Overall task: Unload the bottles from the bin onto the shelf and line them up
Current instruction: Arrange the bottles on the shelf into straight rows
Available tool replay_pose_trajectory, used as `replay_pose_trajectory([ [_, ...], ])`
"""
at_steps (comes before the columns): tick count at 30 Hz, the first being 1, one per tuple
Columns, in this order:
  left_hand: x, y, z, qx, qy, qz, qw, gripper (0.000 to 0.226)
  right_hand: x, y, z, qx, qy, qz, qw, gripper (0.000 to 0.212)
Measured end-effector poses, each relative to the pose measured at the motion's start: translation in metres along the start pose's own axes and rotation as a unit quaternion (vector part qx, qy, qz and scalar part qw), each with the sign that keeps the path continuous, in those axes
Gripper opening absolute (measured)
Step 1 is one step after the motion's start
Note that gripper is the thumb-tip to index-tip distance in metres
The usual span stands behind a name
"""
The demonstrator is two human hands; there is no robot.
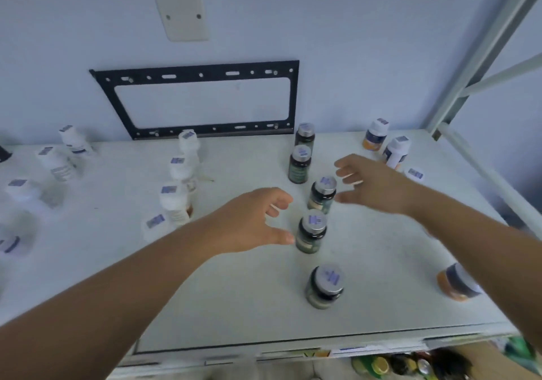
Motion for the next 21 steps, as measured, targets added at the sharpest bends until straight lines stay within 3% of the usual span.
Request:
replay_pose_trajectory([
  [3,0.001,0.034,0.008,0.015,-0.024,-0.021,0.999,0.080,0.021,0.025,0.012,-0.021,-0.005,0.020,1.000,0.073],
  [8,-0.004,0.066,0.012,0.059,-0.055,-0.076,0.994,0.055,0.025,0.049,0.025,0.004,-0.050,0.053,0.997,0.047],
  [13,-0.009,0.073,0.013,0.084,-0.066,-0.096,0.990,0.051,0.018,0.060,0.032,0.024,-0.059,0.067,0.996,0.047],
  [17,-0.008,0.070,0.013,0.070,-0.060,-0.102,0.990,0.054,0.011,0.061,0.034,0.026,-0.064,0.067,0.995,0.050],
  [21,-0.015,0.060,0.005,-0.008,-0.037,-0.048,0.998,0.069,0.008,0.059,0.035,-0.026,-0.055,0.063,0.996,0.057],
])
Point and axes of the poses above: each hand's wrist, its own z-axis towards the middle knuckle, its own y-axis out of the palm, x = y × z, the point moved 5 cm from there along z, towards the middle knuckle, and after that the axes turned 9 degrees about y, right-handed, at the moved point
